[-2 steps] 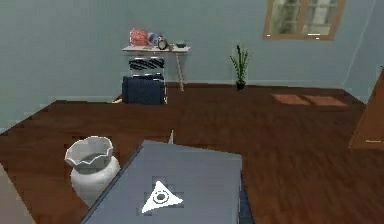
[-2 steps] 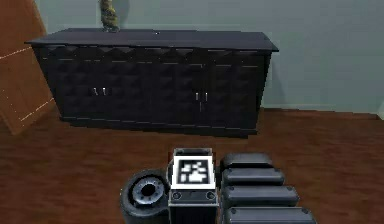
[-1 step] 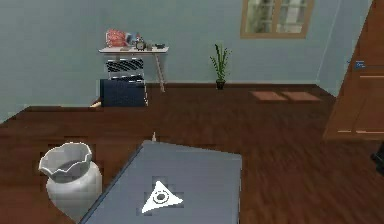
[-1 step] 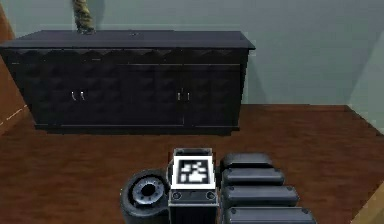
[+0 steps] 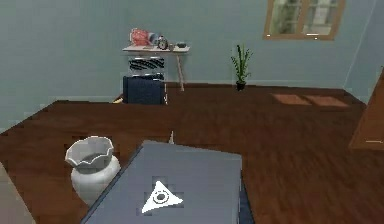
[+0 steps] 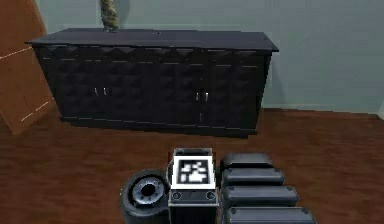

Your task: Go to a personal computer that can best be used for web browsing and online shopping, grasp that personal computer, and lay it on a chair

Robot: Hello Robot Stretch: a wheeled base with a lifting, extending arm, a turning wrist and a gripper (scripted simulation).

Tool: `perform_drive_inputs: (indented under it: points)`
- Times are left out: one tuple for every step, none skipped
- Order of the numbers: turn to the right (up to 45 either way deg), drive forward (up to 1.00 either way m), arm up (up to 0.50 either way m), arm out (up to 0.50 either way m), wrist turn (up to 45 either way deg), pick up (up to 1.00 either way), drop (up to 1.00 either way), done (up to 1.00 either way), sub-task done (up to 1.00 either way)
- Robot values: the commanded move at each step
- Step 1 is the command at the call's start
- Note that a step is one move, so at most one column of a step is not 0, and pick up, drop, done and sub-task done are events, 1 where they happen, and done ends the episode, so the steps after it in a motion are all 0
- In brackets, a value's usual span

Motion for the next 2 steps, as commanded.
perform_drive_inputs:
  points:
    - [3.0, 0.00, 0.00, 0.00, 0.0, 0.00, 0.00, 0.00, 0.00]
    - [-45.0, 0.00, 0.00, 0.00, 0.0, 0.00, 0.00, 0.00, 0.00]
